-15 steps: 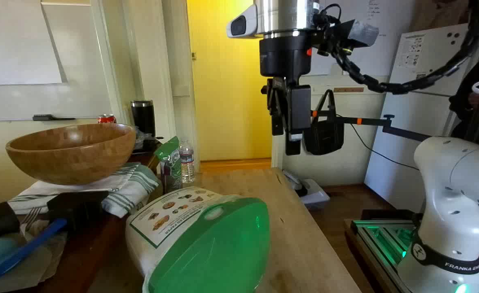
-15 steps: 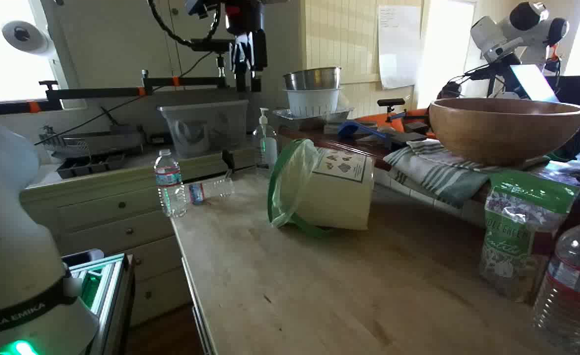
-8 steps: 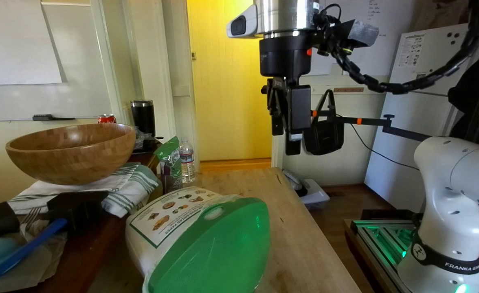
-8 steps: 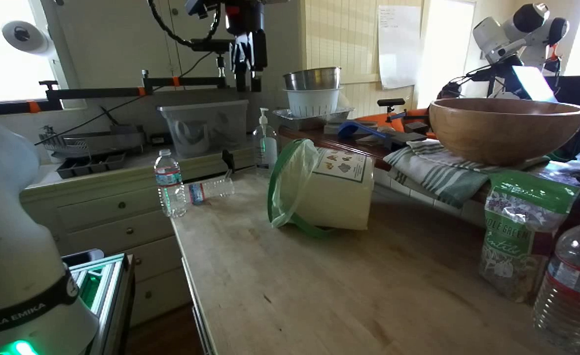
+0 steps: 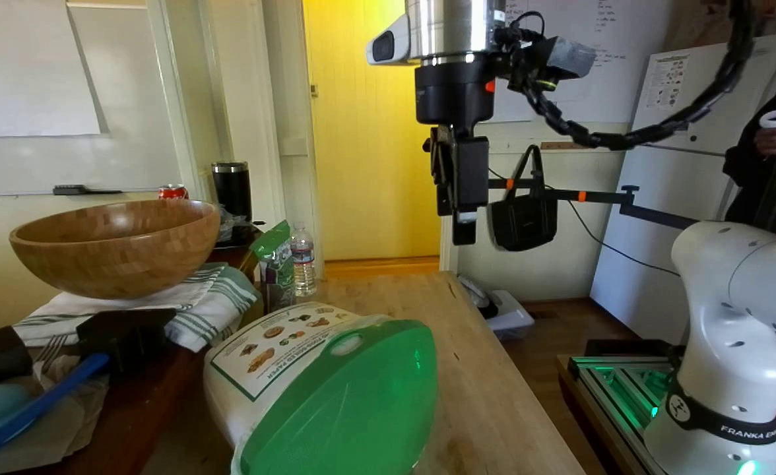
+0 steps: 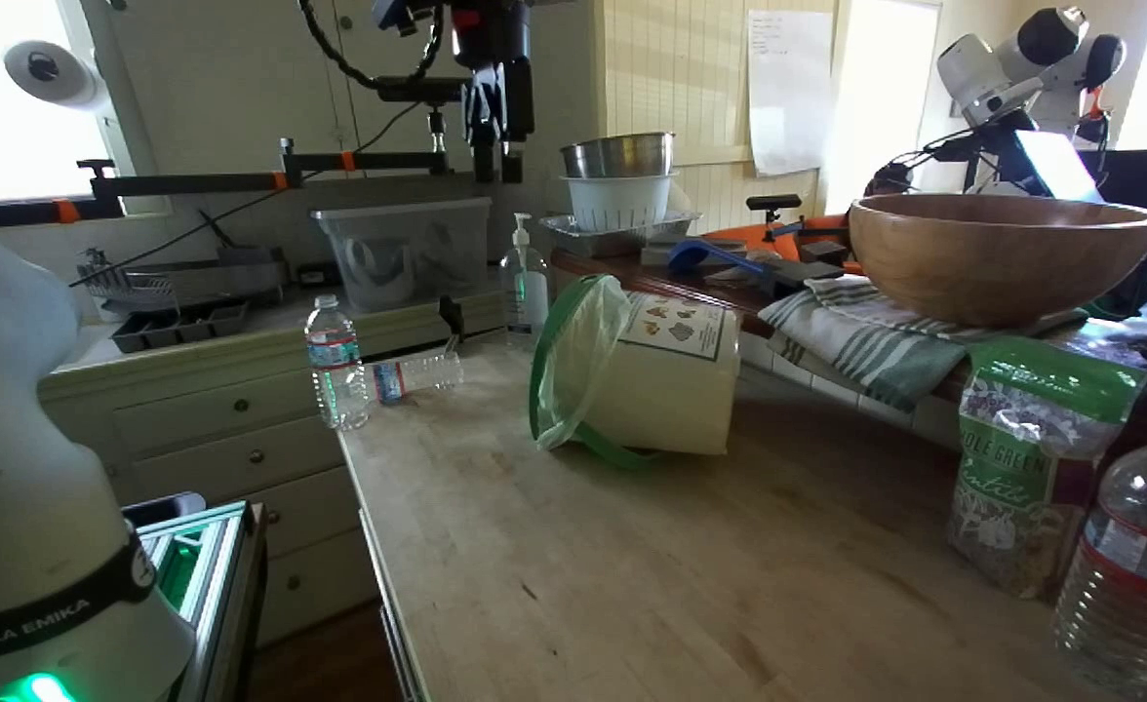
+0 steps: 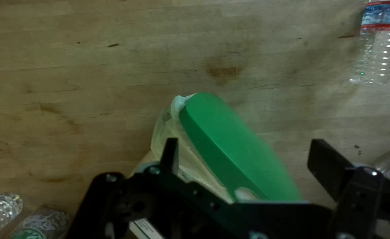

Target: Put the bin upright

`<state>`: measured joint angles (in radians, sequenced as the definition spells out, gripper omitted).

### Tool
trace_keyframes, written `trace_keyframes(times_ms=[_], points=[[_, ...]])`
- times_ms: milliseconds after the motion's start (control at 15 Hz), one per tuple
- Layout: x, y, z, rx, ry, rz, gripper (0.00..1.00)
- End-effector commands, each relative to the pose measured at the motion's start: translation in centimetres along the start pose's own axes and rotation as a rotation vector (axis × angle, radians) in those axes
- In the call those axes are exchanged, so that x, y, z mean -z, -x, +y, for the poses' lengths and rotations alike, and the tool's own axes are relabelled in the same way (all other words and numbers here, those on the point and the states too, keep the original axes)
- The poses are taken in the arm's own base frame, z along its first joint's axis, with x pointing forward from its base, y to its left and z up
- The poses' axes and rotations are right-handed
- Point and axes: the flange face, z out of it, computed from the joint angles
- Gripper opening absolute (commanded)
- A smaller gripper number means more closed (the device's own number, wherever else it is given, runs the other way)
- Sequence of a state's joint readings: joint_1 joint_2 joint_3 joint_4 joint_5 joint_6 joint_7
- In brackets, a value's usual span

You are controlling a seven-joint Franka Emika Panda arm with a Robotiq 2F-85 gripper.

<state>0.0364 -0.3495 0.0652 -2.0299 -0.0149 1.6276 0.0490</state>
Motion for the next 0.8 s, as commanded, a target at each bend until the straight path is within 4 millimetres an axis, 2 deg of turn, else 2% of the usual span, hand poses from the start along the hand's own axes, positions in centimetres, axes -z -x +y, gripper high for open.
trace_keyframes(times_ms=[0, 133, 400, 533, 733], points=[[-1.1, -0.4, 5.9, -0.140, -0.069, 0.011, 1.00], [-2.2, -0.5, 9.7, -0.228, -0.112, 0.028, 1.00], [-6.3, -1.3, 15.6, -0.410, -0.235, 0.016, 1.00], [-8.4, -2.2, 17.6, -0.496, -0.296, 0.012, 1.00], [-11.3, -3.3, 18.8, -0.574, -0.364, -0.009, 1.00]])
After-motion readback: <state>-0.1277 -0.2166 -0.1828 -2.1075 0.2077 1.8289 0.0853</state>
